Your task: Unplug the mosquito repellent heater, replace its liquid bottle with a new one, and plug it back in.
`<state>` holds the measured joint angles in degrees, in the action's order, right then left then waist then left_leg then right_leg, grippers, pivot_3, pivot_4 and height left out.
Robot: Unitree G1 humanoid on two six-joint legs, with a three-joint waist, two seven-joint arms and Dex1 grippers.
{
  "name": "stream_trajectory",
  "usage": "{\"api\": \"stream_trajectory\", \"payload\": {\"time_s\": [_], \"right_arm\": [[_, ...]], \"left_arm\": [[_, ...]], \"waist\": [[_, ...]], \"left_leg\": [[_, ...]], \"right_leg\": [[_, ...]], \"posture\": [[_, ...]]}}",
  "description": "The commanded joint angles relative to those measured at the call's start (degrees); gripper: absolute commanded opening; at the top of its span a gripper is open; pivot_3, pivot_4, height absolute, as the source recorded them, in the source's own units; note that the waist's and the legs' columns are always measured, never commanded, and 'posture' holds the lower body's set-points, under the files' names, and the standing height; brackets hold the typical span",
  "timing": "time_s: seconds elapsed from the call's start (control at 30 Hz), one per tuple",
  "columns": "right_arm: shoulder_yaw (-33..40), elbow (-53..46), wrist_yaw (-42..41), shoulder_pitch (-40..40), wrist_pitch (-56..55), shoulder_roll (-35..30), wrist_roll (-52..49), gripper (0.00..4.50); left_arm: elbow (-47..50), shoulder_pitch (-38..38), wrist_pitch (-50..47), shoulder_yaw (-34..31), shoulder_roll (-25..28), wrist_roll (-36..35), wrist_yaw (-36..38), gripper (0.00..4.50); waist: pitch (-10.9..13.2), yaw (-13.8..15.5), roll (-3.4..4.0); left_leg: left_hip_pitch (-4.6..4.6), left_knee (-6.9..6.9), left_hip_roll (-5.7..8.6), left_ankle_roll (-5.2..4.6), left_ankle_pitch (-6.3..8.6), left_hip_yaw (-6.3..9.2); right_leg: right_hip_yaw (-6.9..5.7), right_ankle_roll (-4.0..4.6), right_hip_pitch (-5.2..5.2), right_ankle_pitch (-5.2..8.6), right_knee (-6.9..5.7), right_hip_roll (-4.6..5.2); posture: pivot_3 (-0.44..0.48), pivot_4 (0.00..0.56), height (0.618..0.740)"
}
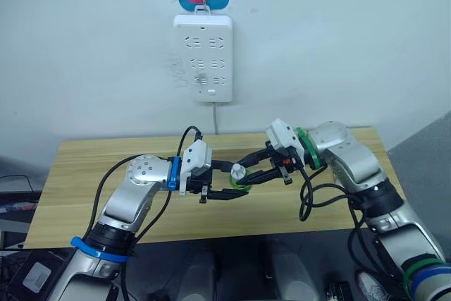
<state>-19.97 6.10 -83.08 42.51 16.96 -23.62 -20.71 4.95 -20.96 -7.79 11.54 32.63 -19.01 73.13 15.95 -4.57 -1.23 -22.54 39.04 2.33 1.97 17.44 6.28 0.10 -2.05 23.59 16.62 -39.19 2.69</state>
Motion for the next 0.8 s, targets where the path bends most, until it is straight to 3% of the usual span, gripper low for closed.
{"api": "stream_trajectory", "payload": {"time_s": [0.03, 0.17, 0.4, 0.57, 0.8], "right_arm": [[2.2, -0.6, 0.7, 2.2, -1.5, 2.0, -1.4, 2.05], [4.3, -3.7, 2.8, -2.2, -1.7, -1.8, -0.1, 3.35], [9.4, -16.9, 16.8, -14.0, 4.4, -6.6, 1.3, 3.35], [10.7, -28.4, 33.1, -17.9, 11.7, -1.0, 2.2, 3.35], [8.1, -30.8, 44.0, -18.7, 14.6, 4.7, 5.0, 3.35]], "left_arm": [[1.6, -0.6, -0.1, 2.3, -1.4, 0.1, 0.2, 2.21], [-0.7, -1.5, -0.1, 1.0, -2.2, 0.6, -1.7, 2.21], [-3.1, -0.8, -0.2, -2.0, -3.1, 0.6, -6.8, 2.21], [-5.4, -1.7, -0.4, -3.4, -5.0, 1.5, -11.6, 2.21], [-7.1, -4.0, -1.6, -3.0, -7.1, 1.3, -13.9, 2.21]], "waist": [[0.0, 0.1, 0.00], [0.0, 1.3, 0.01], [0.0, 2.2, 0.02], [0.0, 1.5, 0.02], [0.0, 1.5, 0.01]], "left_leg": [[0.00, 0.01, 0.01, 0.00, 0.00, 0.00], [-0.03, 0.09, 0.05, 0.01, -0.01, 0.02], [-0.16, 0.30, 0.05, 0.01, -0.01, 0.06], [-0.22, 0.58, 0.02, 0.02, 0.00, -0.03], [-0.31, 0.88, 0.07, 0.06, -0.03, -0.05]], "right_leg": [[-0.08, 0.02, 0.00, -0.01, 0.00, 0.06], [-0.75, 0.08, -0.01, -0.14, 0.02, 0.38], [-0.82, 0.07, 0.02, -0.18, -0.01, 0.41], [-0.79, 0.07, 0.22, -0.18, -0.53, 0.41], [-0.75, 0.09, 0.33, -0.19, -0.79, 0.41]], "posture": [[-0.032, 0.216, 0.740], [-0.043, 0.219, 0.740], [-0.066, 0.219, 0.740], [-0.080, 0.225, 0.740], [-0.094, 0.226, 0.740]]}}
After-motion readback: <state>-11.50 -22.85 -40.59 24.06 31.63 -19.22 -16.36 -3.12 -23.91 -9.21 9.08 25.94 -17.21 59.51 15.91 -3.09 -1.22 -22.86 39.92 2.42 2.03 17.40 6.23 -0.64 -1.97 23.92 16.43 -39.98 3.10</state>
